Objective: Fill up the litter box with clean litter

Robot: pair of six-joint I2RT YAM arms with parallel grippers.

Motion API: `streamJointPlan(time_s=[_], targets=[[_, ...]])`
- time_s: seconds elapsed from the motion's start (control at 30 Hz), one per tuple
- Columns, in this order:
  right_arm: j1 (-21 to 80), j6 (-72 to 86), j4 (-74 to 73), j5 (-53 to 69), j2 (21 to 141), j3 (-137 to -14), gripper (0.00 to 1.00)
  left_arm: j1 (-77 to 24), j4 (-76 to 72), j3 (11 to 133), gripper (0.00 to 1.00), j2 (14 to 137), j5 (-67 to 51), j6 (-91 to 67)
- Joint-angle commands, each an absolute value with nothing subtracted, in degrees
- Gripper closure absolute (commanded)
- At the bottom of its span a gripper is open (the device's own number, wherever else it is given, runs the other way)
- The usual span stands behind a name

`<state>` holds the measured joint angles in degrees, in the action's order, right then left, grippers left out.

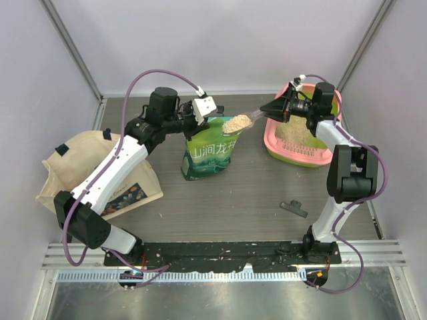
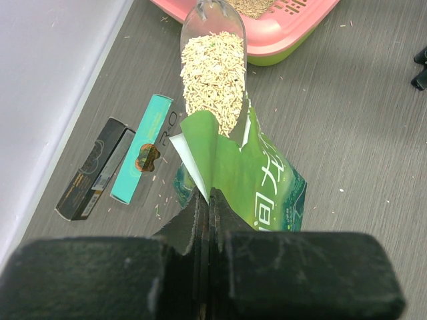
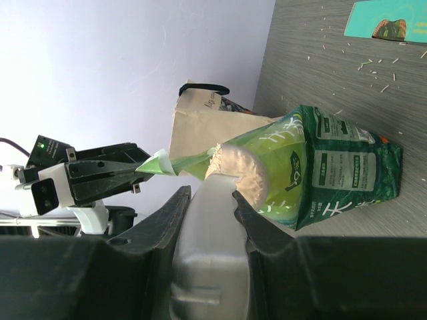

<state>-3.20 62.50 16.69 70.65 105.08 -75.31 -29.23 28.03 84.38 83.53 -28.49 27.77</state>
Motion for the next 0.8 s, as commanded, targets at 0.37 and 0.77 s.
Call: streamJointPlan(time_s=[0.37,0.77], targets=[[-4.22,64.34,20.48,72.33,100.73,-74.97,0.99,-29.0,24.52,86.92,1.0,82.35,-29.0,29.0],[-4.92,64.42,21.0,72.86,99.32,-73.83,0.99,-29.0,24.08,86.57,1.0,82.62,-28.92,28.65]])
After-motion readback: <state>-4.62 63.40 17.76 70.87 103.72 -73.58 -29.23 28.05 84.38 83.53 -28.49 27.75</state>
